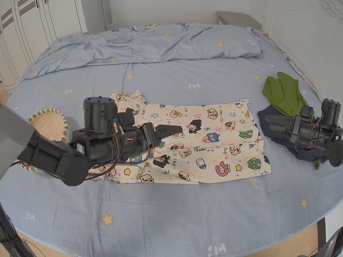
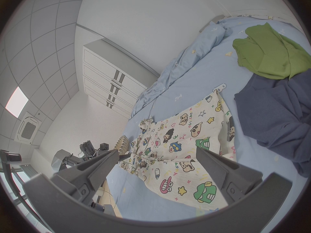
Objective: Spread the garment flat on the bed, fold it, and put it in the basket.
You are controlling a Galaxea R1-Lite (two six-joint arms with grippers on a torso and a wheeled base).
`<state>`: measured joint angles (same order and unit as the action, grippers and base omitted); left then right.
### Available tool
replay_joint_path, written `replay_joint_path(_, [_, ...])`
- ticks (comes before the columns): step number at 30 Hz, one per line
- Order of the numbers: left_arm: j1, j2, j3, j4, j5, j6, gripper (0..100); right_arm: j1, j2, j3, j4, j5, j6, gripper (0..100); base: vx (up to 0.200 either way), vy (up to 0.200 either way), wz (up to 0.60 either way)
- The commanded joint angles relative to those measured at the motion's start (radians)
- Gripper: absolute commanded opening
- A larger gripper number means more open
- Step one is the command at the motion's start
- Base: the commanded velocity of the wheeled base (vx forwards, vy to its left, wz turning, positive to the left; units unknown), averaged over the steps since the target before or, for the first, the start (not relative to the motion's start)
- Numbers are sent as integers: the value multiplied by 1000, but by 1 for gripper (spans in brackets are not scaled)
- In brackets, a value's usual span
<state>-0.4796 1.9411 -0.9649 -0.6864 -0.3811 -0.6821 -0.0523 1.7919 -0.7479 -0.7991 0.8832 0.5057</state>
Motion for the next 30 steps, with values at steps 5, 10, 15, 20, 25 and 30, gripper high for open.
replay_joint_path(5, [253,-202,437,-154,-94,-96,100,6,-141,133,3,2,17,100,0,0,0])
replay_joint_path(10, [303,-209,626,-282,-104,-94,100,9,-183,180,-3,2,46,100,0,0,0])
replay_joint_path(15, [363,-232,723,-386,-110,-108,100,9,-197,185,-2,2,48,100,0,0,0])
replay_joint_path(20, [404,-225,746,-389,-99,-102,100,8,-197,190,0,3,48,100,0,0,0])
replay_joint_path(25, [418,-211,759,-390,-81,-105,100,6,-197,191,0,2,48,100,0,0,0])
replay_joint_path(30, [432,-131,741,-395,-25,-108,100,6,-197,191,0,2,48,100,0,0,0])
